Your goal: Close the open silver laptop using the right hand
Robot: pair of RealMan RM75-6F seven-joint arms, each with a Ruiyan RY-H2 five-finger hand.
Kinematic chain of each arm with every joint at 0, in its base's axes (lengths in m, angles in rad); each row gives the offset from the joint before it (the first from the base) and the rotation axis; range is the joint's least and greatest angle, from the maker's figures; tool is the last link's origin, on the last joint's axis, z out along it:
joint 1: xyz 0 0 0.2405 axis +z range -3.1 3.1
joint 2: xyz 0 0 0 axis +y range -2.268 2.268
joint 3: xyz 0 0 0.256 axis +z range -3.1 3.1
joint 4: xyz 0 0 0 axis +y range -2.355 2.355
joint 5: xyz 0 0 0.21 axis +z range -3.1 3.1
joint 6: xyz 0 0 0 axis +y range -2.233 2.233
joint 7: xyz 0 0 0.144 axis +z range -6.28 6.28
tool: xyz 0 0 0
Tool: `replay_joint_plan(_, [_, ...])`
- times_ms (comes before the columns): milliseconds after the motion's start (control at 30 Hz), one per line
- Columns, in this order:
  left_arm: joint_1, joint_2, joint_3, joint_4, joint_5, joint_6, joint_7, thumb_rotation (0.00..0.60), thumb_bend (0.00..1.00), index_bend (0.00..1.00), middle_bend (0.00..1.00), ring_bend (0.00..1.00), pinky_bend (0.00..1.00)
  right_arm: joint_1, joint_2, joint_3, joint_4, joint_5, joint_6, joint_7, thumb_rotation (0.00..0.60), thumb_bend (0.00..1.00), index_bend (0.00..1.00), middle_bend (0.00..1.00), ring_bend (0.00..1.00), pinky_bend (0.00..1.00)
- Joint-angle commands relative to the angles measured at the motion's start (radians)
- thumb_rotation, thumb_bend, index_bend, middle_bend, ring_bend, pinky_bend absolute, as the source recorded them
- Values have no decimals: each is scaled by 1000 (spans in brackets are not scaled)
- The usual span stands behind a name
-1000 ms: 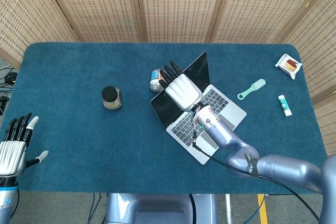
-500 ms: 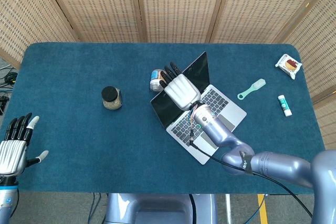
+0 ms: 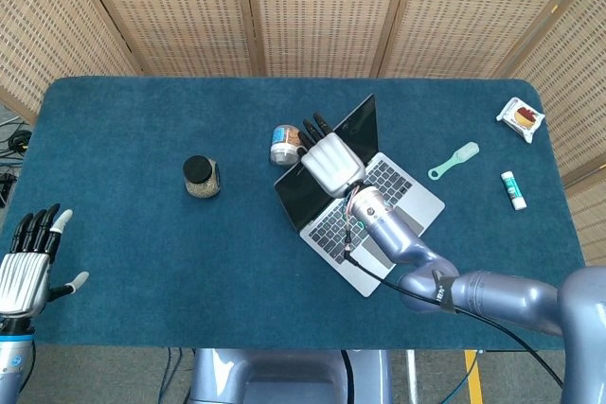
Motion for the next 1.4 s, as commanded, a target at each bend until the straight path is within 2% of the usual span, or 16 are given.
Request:
replay_joint_plan(33, [0,0,1,0,0,-1,1,600,11,0,0,0,0,2,2,-7,0,-4,10,4,600,1000,352,181,4,74])
replay_joint_plan(733, [-3,-1,5,-2,3,-4,8,600,12,0,0,0,0,12,49,-45,-50,32,82,-31,600,1000,409,224,39,100])
replay_joint_plan(1400, [0,1,16,-16,24,11,25,600,11,0,0,0,0,-32,119,-100,-109,90,146,-54,600,1000,418,233,49,106])
